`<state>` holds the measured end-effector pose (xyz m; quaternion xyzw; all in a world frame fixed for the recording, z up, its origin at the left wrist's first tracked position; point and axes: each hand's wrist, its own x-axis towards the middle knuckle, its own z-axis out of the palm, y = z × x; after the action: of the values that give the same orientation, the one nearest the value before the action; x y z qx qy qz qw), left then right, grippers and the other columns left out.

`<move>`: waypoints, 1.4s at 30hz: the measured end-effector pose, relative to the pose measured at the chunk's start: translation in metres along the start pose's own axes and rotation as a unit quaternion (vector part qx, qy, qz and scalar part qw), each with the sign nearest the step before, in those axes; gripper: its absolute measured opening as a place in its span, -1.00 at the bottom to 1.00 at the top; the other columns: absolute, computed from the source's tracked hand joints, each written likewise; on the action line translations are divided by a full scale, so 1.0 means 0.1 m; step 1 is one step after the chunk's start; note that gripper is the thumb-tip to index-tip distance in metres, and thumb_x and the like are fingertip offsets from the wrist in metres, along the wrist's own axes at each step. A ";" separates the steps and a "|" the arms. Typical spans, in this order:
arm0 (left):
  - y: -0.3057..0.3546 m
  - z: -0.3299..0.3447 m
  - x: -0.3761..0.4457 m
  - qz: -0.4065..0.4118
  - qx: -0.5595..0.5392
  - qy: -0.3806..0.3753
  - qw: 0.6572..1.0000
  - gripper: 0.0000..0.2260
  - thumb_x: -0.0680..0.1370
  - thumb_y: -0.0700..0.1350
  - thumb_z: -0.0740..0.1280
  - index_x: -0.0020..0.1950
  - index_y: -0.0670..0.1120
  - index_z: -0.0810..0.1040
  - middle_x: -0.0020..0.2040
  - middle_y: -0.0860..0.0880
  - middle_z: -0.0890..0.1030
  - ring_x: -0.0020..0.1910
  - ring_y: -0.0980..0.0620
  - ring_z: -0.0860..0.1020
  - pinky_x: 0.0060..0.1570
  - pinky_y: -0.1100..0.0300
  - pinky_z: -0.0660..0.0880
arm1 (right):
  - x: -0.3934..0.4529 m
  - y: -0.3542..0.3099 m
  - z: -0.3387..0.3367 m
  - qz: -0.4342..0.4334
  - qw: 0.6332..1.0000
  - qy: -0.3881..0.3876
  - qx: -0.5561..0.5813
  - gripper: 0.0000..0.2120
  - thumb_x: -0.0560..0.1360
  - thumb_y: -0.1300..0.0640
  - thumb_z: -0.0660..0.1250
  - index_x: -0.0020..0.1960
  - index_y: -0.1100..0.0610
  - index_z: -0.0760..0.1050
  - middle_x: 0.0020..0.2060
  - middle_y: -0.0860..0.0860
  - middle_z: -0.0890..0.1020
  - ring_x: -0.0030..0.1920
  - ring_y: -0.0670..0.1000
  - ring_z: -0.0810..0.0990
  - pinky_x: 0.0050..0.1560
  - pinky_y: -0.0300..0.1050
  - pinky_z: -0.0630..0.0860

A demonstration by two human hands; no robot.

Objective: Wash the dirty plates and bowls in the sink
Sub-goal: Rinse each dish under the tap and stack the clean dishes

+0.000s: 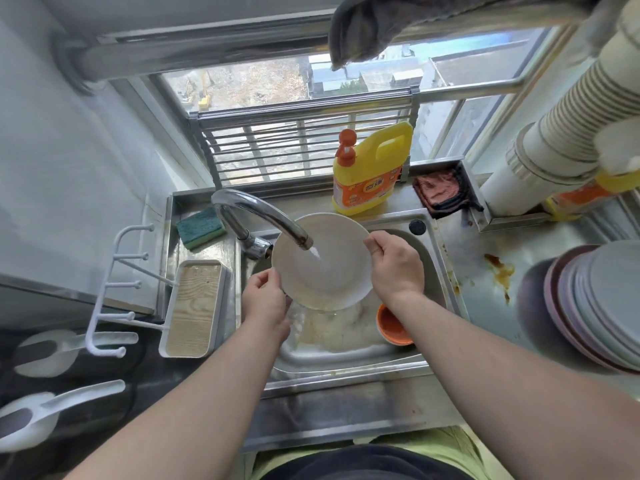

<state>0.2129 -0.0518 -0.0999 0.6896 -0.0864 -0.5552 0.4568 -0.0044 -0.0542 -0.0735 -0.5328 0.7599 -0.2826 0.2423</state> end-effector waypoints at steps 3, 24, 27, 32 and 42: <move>0.10 0.05 0.00 0.046 -0.010 -0.009 0.999 -0.92 0.65 -0.09 0.43 0.05 -0.08 0.59 -0.04 -0.12 0.68 -0.05 -0.07 0.63 0.12 -0.06 0.63 | 0.03 0.01 0.02 0.014 0.999 0.023 0.019 -0.72 0.71 -0.08 0.23 0.06 0.04 0.65 -0.07 0.01 0.66 -0.07 0.11 0.55 -0.14 -0.03 0.40; 0.65 -0.22 -0.06 0.074 -0.014 -0.095 0.993 -0.83 0.52 -0.13 0.56 -0.17 -0.03 0.58 -0.15 -0.06 0.70 -0.07 -0.11 0.62 0.10 -0.15 0.58 | -0.20 -0.09 0.72 0.286 0.931 -0.136 0.181 -0.65 0.70 -0.06 0.21 -0.16 0.04 0.61 -0.20 0.03 0.66 -0.19 0.09 0.55 -0.17 -0.03 0.47; 0.59 -0.20 -0.05 0.056 -0.017 -0.084 0.995 -0.83 0.58 -0.13 0.51 -0.12 -0.05 0.54 -0.21 -0.03 0.69 -0.20 -0.05 0.61 -0.10 0.01 0.57 | -0.29 -0.05 0.70 0.302 0.918 -0.189 0.175 -0.60 0.72 -0.07 0.17 -0.17 0.10 0.55 -0.28 0.03 0.55 -0.30 0.06 0.43 -0.30 -0.07 0.36; 0.42 -0.16 -0.02 0.005 0.003 -0.080 0.997 -0.77 0.59 -0.07 0.50 0.16 -0.11 0.56 -0.18 -0.05 0.72 -0.18 -0.05 0.67 -0.08 0.01 0.62 | -0.41 0.06 0.49 0.359 0.870 -0.298 0.157 -0.69 0.69 0.06 0.17 -0.15 0.16 0.50 -0.36 0.10 0.48 -0.55 -0.02 0.30 -0.52 -0.23 0.19; 0.03 0.08 -0.04 -0.104 0.109 -0.055 0.987 -0.82 0.64 -0.08 0.43 0.18 -0.14 0.61 0.01 -0.14 0.72 -0.12 -0.11 0.70 -0.29 0.09 0.62 | -0.32 0.42 -0.06 0.378 0.893 -0.206 0.129 -0.78 0.53 0.21 0.16 -0.21 0.19 0.51 -0.41 0.10 0.47 -0.44 0.07 0.39 -0.48 -0.27 0.23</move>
<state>0.2056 -0.0549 -0.0946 0.7090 -0.0989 -0.6242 0.3129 -0.0265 -0.0114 -0.0965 -0.2155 0.7939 -0.1496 0.5486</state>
